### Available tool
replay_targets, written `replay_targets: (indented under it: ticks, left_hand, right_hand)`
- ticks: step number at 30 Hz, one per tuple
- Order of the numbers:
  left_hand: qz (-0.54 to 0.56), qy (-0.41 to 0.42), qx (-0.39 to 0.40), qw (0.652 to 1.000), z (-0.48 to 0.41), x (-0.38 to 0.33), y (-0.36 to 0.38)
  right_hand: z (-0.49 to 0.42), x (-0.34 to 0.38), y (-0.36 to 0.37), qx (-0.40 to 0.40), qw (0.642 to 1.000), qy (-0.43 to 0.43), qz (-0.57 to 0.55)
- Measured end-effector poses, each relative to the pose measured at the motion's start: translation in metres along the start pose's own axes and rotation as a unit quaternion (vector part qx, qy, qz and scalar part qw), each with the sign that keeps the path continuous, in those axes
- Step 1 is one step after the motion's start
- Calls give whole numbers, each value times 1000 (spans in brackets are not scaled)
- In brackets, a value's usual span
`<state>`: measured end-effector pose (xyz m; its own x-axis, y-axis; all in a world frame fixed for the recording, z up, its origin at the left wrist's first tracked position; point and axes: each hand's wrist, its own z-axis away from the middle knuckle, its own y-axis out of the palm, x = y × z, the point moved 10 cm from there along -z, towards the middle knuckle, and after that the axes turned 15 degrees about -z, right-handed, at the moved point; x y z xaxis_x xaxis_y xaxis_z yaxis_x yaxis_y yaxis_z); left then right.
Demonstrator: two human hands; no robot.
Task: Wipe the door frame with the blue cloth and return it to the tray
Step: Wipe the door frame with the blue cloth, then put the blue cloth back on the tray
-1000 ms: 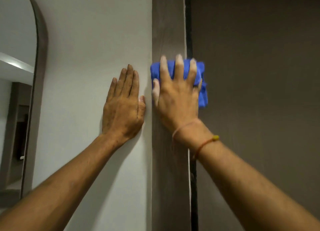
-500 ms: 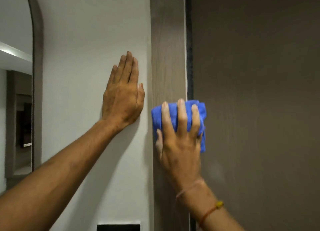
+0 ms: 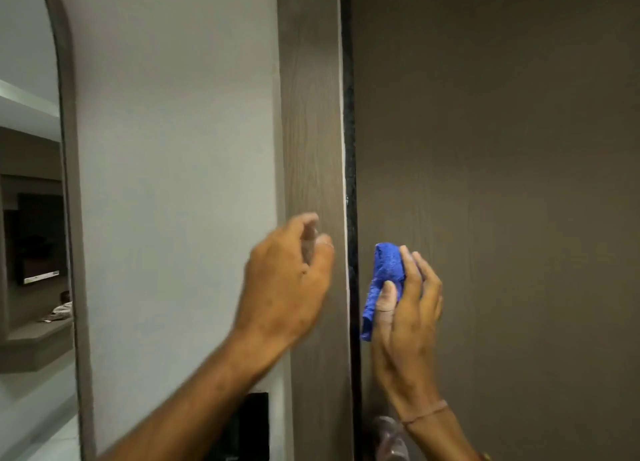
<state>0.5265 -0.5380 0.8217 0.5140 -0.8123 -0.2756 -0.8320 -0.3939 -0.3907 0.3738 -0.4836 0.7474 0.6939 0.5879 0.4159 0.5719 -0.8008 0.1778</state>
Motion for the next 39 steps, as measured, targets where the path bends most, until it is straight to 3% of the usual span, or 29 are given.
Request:
replay_targets:
  ticks: [1,3,5,8,12,13,15,18,20,22,28,30,34,39]
  left_hand:
    - [62,-40,89,993,13,-5,27]
    - [195,-79,261,942,48,-32,84]
    - [240,-54,322,914,74,-68,122]
    - [298,-37,382,874,106,-110,174]
    - [336,6,553,762,192,-199,261]
    - [342,18,574,743,211,-219,275]
    - [358,37,616,700,259,-267,303]
    - [374,74,685,621,342,-344,333]
    - [385,76,731,557,401,-390,348]
    - [383,87,766,509,465,-436,363]
    - [316,56,841,436,658,-512,424]
    - [291,61,858,418,728,-525,445]
    - [231,76,875,419,848,-533,487]
    - [199,90,860,461,943,-548,535]
  right_hand:
    - [-2,3,-11,5,1000,-7,-6]
    - [-1,9,-35,28,999,-33,13]
    - [7,3,-69,47,998,-28,43]
    - [23,-26,-136,64,994,63,70]
    - [79,-70,-262,100,959,235,122]
    - [93,-78,-292,74,952,278,103]
    - [129,-89,-373,-74,927,367,25]
    - [203,-100,-494,-309,834,447,-97]
    - [255,-96,-554,-367,783,480,-149]
    - [309,-86,-617,-405,761,488,-137]
    - [449,-62,-765,-472,695,536,85]
    - [497,-66,-797,-471,670,566,96]
    - [597,-83,-852,-504,594,618,102]
    - [675,-104,-918,-536,520,623,233]
